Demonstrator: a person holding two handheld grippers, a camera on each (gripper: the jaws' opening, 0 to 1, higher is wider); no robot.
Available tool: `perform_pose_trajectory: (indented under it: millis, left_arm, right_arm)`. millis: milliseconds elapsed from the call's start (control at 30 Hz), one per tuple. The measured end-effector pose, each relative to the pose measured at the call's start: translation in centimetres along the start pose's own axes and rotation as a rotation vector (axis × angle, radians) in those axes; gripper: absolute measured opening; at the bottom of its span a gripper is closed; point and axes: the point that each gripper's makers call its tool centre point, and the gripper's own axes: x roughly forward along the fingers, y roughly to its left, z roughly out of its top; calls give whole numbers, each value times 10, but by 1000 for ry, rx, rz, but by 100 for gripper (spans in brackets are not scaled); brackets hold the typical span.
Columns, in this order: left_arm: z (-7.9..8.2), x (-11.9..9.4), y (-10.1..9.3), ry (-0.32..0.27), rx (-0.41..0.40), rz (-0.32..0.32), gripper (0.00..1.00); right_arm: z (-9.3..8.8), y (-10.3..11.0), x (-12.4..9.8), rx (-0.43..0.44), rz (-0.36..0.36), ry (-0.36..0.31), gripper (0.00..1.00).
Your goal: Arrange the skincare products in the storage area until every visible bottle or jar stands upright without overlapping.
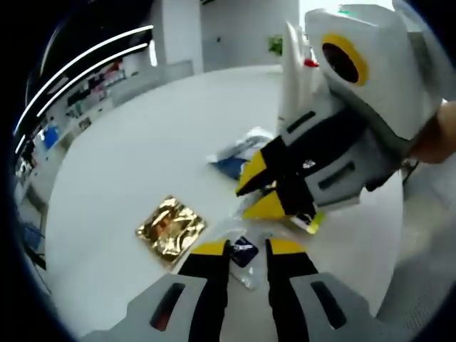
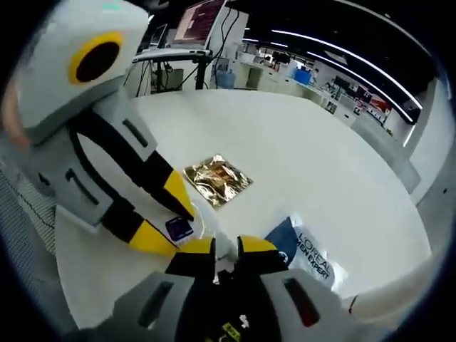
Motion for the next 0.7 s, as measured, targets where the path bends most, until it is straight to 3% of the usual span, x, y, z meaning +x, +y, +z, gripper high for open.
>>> perform_pose_trajectory:
  millis: [200, 700]
  left_arm:
    - [0, 0, -1, 6, 5, 1, 17]
    - [3, -1, 0, 19, 8, 5, 17]
  right_arm:
    - [2, -5, -13, 15, -29, -15, 21]
    - [-12, -8, -34, 67, -37, -3, 27]
